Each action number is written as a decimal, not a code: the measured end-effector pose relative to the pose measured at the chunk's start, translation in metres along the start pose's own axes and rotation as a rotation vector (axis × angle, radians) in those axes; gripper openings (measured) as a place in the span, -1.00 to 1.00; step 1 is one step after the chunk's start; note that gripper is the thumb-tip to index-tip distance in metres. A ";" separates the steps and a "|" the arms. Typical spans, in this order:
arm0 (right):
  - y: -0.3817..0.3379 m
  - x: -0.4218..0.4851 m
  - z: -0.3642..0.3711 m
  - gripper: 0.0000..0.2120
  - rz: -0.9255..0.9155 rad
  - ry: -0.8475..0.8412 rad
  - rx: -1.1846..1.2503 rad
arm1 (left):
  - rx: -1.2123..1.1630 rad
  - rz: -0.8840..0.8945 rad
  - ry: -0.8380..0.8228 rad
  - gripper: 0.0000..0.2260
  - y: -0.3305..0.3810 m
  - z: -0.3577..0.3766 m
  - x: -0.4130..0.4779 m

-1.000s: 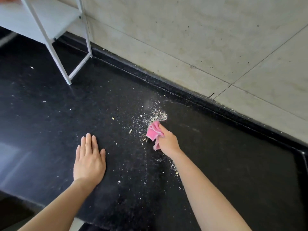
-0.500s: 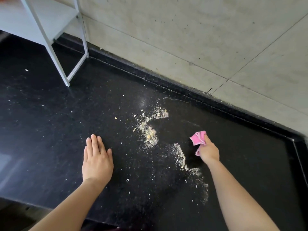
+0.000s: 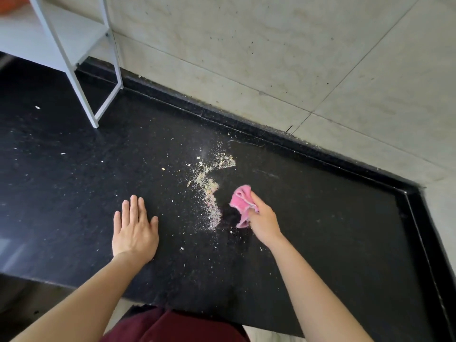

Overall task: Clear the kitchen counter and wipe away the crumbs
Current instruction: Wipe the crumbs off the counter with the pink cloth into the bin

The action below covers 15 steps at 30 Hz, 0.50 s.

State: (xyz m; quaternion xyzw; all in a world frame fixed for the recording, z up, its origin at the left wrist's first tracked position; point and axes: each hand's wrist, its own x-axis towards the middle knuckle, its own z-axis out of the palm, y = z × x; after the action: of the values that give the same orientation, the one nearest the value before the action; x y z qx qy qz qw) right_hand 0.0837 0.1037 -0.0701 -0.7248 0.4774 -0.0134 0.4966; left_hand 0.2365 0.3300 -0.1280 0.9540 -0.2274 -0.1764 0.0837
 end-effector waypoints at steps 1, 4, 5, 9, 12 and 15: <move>0.009 -0.005 -0.018 -0.40 0.040 0.050 0.047 | -0.003 0.007 -0.004 -0.45 -0.001 0.000 -0.009; 0.045 -0.014 -0.076 -0.38 0.210 0.222 -0.028 | -0.018 0.028 -0.006 -0.45 -0.009 0.006 -0.033; 0.058 -0.017 -0.092 -0.41 0.276 0.262 -0.085 | -0.026 0.031 -0.005 -0.45 -0.011 0.008 -0.040; 0.087 -0.036 -0.105 -0.42 0.521 0.293 -0.091 | 0.011 0.061 0.006 -0.45 -0.023 0.018 -0.060; 0.080 -0.038 -0.078 -0.33 0.480 0.269 -0.091 | 0.035 0.070 -0.014 -0.47 -0.025 0.021 -0.063; 0.058 -0.035 -0.036 -0.31 0.379 0.195 -0.142 | 0.056 0.060 -0.034 -0.47 -0.021 0.019 -0.062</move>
State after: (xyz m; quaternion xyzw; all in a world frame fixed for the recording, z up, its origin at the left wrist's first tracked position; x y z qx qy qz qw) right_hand 0.0077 0.1001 -0.0786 -0.6506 0.6505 0.0439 0.3894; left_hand 0.1859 0.3763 -0.1323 0.9456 -0.2623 -0.1834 0.0583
